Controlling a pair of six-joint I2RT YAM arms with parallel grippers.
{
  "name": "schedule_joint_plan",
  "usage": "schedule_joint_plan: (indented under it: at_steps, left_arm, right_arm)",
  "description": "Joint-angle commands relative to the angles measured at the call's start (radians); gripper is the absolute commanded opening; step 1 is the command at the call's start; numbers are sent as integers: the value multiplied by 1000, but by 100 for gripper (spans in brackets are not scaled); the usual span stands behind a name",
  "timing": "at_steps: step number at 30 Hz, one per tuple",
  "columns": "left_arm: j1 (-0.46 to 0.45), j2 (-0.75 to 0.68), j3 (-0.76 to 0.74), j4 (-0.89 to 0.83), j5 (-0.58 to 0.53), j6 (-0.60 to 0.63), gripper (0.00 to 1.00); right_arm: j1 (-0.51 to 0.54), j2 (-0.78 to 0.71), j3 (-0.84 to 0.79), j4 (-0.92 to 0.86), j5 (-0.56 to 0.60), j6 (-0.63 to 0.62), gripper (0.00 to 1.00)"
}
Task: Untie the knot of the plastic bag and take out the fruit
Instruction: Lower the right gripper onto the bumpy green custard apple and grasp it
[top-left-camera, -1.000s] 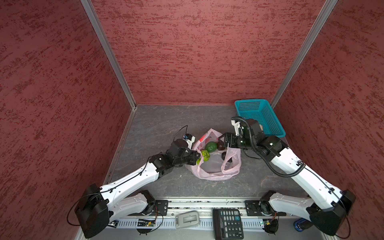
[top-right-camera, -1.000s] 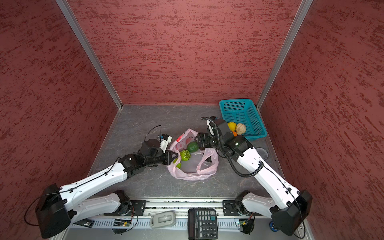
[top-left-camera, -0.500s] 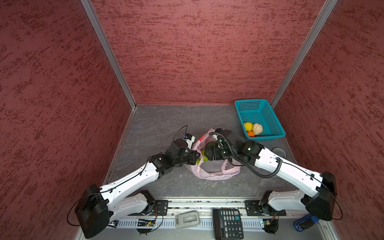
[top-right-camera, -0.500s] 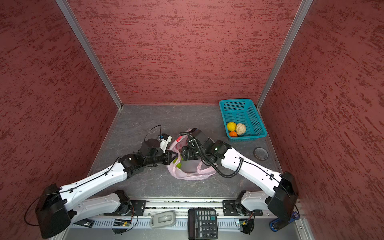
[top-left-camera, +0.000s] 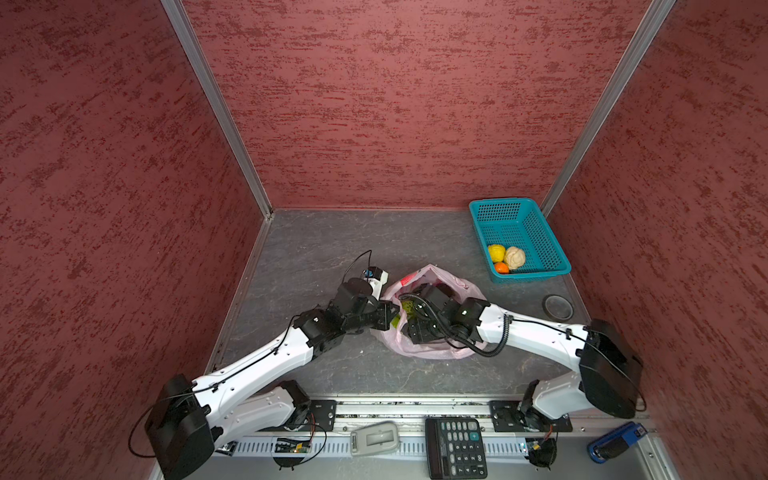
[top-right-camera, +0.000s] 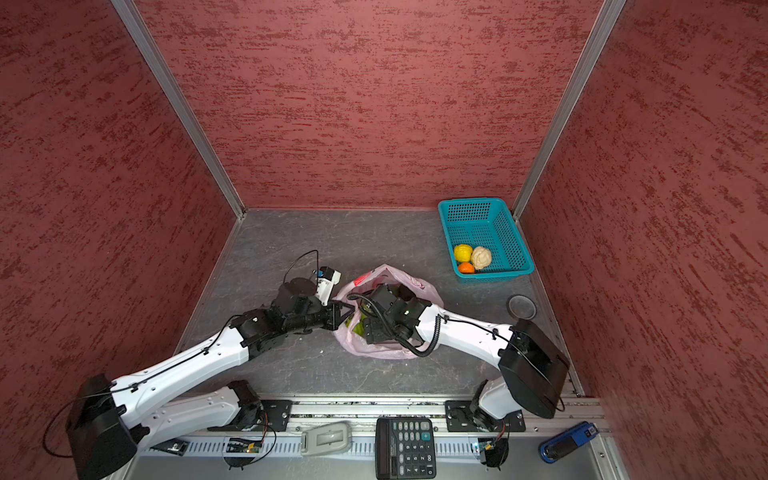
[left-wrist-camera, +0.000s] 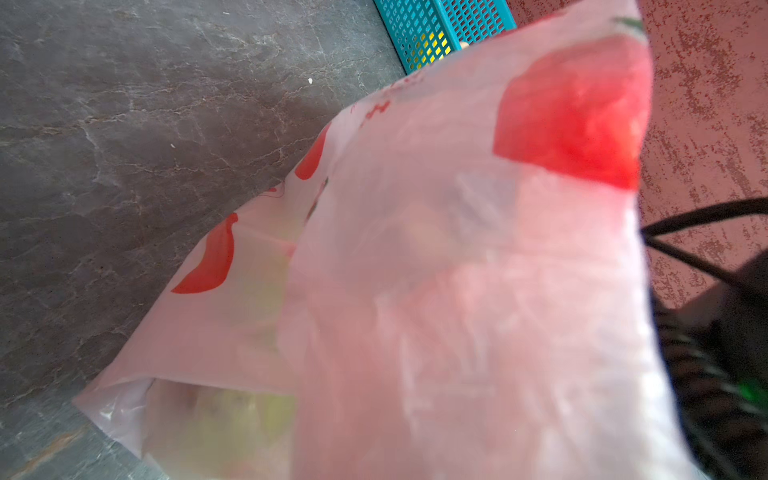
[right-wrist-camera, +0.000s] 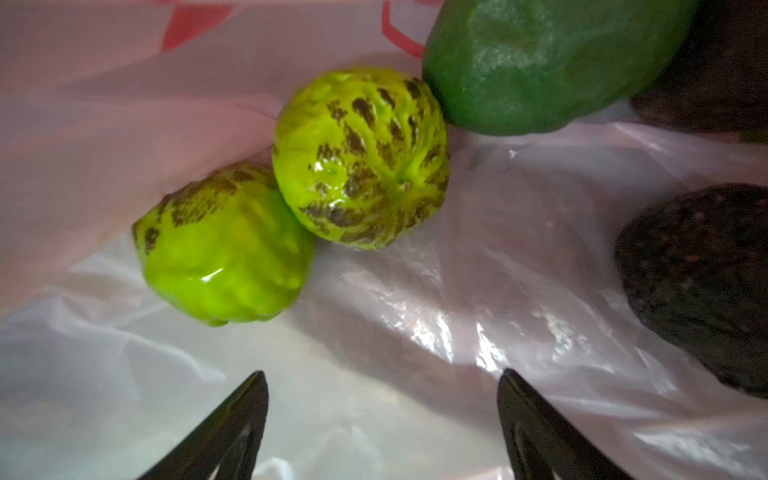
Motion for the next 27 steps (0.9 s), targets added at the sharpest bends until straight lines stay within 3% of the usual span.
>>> schedule_joint_plan:
  at_steps: [1,13,21,24,27]
  left_arm:
    - [2,-21,-8,-20,-3,13,0]
    - [-9,-33,-39,-36,1,16,0]
    - [-25,0,-31,-4,4,19,0]
    - [-31,4,-31,-1,2,17,0]
    - [-32,4,-34,4,-1,16,0]
  right_arm:
    - [-1,19,0,107,52,36,89]
    - [-23,107,-13,306,109,169,94]
    - [-40,194,15,337,142,225,94]
    - [-43,217,33,324,157,229,90]
    - [-43,220,36,318,166,230,78]
